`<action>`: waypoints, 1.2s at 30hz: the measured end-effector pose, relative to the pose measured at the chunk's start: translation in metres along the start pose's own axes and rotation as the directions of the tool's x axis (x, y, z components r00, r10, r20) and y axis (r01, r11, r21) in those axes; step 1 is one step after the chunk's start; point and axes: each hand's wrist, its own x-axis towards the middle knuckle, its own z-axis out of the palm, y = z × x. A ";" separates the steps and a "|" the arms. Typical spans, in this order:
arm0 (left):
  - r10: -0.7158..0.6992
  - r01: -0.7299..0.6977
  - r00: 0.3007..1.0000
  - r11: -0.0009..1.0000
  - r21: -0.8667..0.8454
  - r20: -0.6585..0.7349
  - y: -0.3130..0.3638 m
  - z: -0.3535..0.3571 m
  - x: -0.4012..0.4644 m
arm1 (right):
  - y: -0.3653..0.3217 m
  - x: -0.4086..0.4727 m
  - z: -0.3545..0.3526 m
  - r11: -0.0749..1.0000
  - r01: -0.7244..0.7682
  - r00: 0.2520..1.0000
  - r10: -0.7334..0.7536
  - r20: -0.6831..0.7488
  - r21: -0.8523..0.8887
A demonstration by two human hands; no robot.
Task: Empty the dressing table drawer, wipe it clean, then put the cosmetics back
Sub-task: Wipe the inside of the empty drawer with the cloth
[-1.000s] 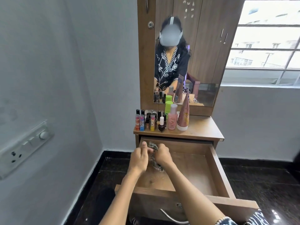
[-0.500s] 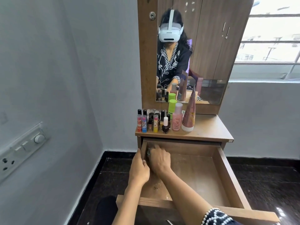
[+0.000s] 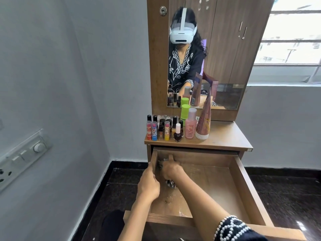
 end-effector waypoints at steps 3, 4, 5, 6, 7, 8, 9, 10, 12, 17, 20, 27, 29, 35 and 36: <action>-0.002 0.002 1.000 1.000 0.002 -0.001 -0.001 0.001 0.000 | 0.006 -0.003 -0.001 0.984 0.093 0.991 -0.077 0.107 -0.152; -0.007 0.007 1.000 1.000 0.003 -0.002 -0.001 0.001 0.001 | 0.007 -0.005 0.002 0.974 0.116 0.987 -0.092 0.133 -0.192; -0.017 0.017 1.000 1.000 0.005 -0.004 -0.001 0.001 0.001 | 0.008 -0.007 0.007 0.966 0.126 0.985 -0.095 0.145 -0.226; -0.029 0.029 1.000 1.000 0.008 -0.005 -0.001 0.001 0.001 | 0.009 -0.008 0.013 0.963 0.116 0.986 -0.082 0.144 -0.244; -0.038 0.038 0.999 0.999 0.006 -0.006 -0.001 0.002 0.001 | 0.009 -0.009 0.017 0.963 0.101 0.988 -0.069 0.135 -0.248; -0.041 0.041 0.999 0.999 0.003 -0.007 -0.001 0.002 0.001 | 0.007 -0.010 0.019 0.966 0.088 0.991 -0.059 0.123 -0.243; -0.038 0.038 0.999 0.999 -0.001 -0.005 0.000 0.002 0.001 | 0.005 -0.011 0.019 0.971 0.070 0.993 -0.046 0.109 -0.229; -0.033 0.033 0.999 0.999 -0.001 -0.004 0.000 0.002 0.001 | 0.003 -0.011 0.018 0.979 0.046 0.995 -0.028 0.092 -0.200; -0.031 0.031 1.000 0.999 0.010 -0.003 0.000 0.001 0.001 | -0.002 -0.010 0.014 0.992 0.010 0.999 -0.005 0.038 -0.129; -0.040 0.040 0.999 0.999 0.013 0.000 -0.001 0.000 0.000 | -0.005 0.001 0.013 0.996 -0.075 0.994 0.072 -0.076 -0.039; -0.039 0.039 0.999 0.999 0.007 0.001 -0.001 0.000 0.000 | -0.010 0.003 0.016 0.991 -0.106 0.989 0.097 -0.111 -0.078; -0.035 0.035 0.999 0.999 0.007 0.006 -0.001 0.001 -0.002 | 0.004 -0.006 0.013 0.978 0.067 0.987 -0.036 0.157 -0.196; -0.039 0.039 0.999 0.999 0.007 0.002 0.000 0.002 -0.001 | 0.005 -0.012 0.020 0.975 0.080 0.986 -0.047 0.160 -0.206; -0.037 0.037 0.999 0.999 0.016 -0.006 0.002 0.000 -0.005 | -0.006 -0.012 0.012 0.997 -0.056 0.995 0.051 -0.087 -0.053; -0.033 0.033 0.999 0.999 0.017 -0.002 0.002 0.000 -0.005 | -0.008 -0.010 0.009 0.996 -0.067 0.994 0.062 -0.095 -0.053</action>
